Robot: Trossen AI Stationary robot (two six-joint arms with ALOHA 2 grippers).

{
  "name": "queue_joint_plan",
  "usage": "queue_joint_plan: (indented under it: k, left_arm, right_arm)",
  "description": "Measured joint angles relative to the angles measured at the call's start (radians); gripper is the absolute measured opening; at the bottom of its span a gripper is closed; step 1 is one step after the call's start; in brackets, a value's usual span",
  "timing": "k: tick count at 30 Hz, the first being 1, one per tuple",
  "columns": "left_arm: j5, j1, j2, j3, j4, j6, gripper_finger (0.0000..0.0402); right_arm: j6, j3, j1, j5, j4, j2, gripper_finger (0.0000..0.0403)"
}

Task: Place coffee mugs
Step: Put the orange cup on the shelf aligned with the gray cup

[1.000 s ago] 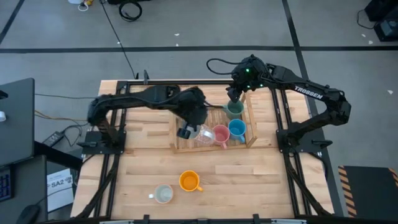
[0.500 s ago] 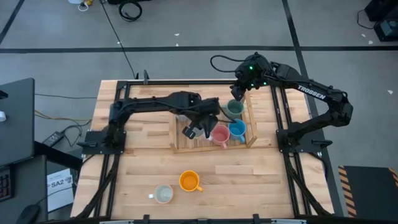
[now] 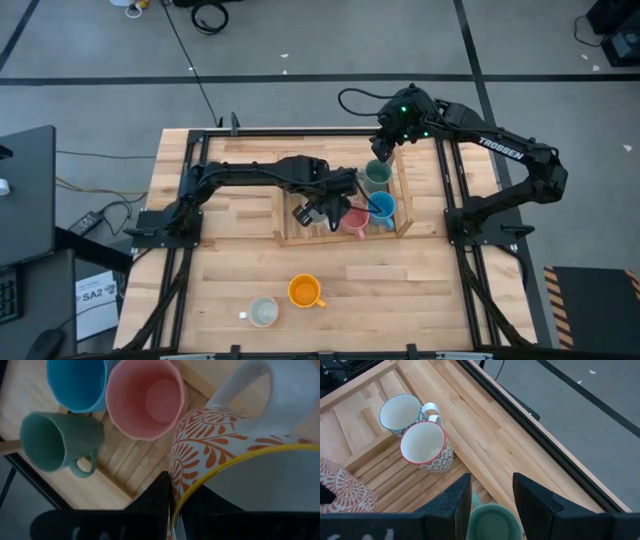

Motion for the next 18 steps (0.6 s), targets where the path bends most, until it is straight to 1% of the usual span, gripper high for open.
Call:
queue_joint_plan:
  k: [10,18]
  left_arm:
    - [0.000,-0.003,0.022,-0.001,-0.024,0.000,0.0036]
    - [-0.001,-0.011,0.087,-0.002,-0.019,0.047,0.0036]
  right_arm:
    - [0.000,0.000,0.000,0.000,0.000,0.000,0.0150]
    - [0.000,0.000,0.001,-0.006,0.002,0.000,0.0150]
